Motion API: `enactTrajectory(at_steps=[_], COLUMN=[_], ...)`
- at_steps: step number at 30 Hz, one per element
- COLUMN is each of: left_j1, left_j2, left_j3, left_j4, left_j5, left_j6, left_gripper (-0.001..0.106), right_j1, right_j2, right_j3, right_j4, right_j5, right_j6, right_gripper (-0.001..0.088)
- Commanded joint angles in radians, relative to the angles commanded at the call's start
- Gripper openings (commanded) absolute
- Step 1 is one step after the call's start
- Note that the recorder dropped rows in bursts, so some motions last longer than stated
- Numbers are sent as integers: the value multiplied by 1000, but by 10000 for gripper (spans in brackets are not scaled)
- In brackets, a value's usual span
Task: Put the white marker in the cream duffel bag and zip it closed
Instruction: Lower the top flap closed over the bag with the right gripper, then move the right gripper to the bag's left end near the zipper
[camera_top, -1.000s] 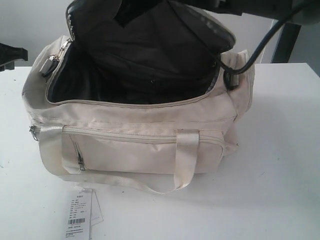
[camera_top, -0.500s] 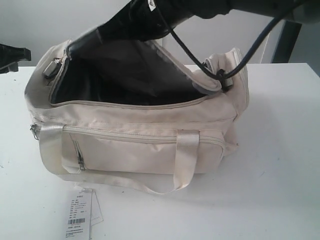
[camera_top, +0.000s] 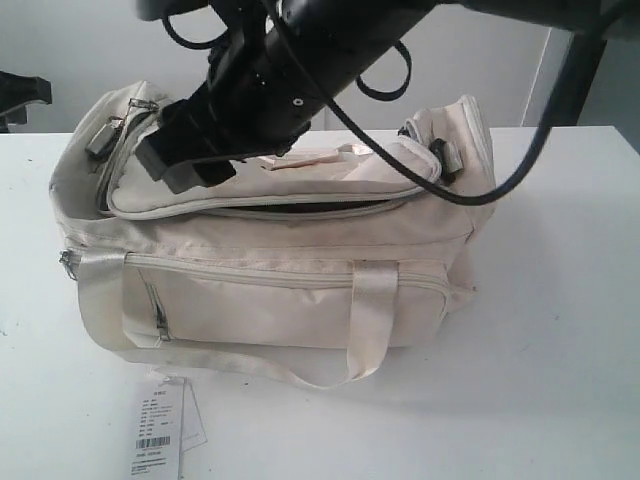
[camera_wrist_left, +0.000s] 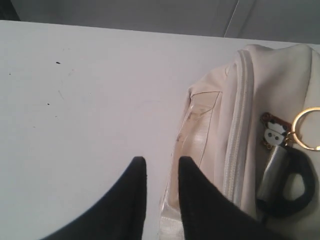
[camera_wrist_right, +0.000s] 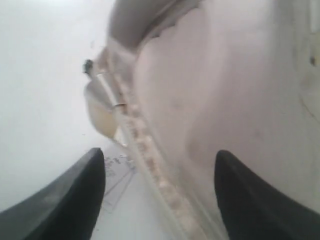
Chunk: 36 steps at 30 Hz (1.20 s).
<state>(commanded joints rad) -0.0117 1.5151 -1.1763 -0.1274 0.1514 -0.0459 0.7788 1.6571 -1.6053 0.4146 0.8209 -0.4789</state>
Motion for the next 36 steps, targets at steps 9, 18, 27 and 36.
enactTrajectory(at_steps=[9,18,27,36], left_j1=[0,10,70,70], left_j2=[72,223,294,294], left_j3=[-92,-414,-436,-436], left_j4=[-42,-59,-291,-291], left_j5=[110,417,507,552], left_j6=[-14,112,160,162], left_gripper=[294,475,498,498], right_j1=[20,20,20,7], right_j2=[101,464,604,656], right_j3=[0,-363,-482,-482], right_j4=[-10,-222,-239,-239], right_j5=[-419,-432,-594,-643], right_j6=[-172,-428,-565,-569], right_gripper=[330,243,563,563])
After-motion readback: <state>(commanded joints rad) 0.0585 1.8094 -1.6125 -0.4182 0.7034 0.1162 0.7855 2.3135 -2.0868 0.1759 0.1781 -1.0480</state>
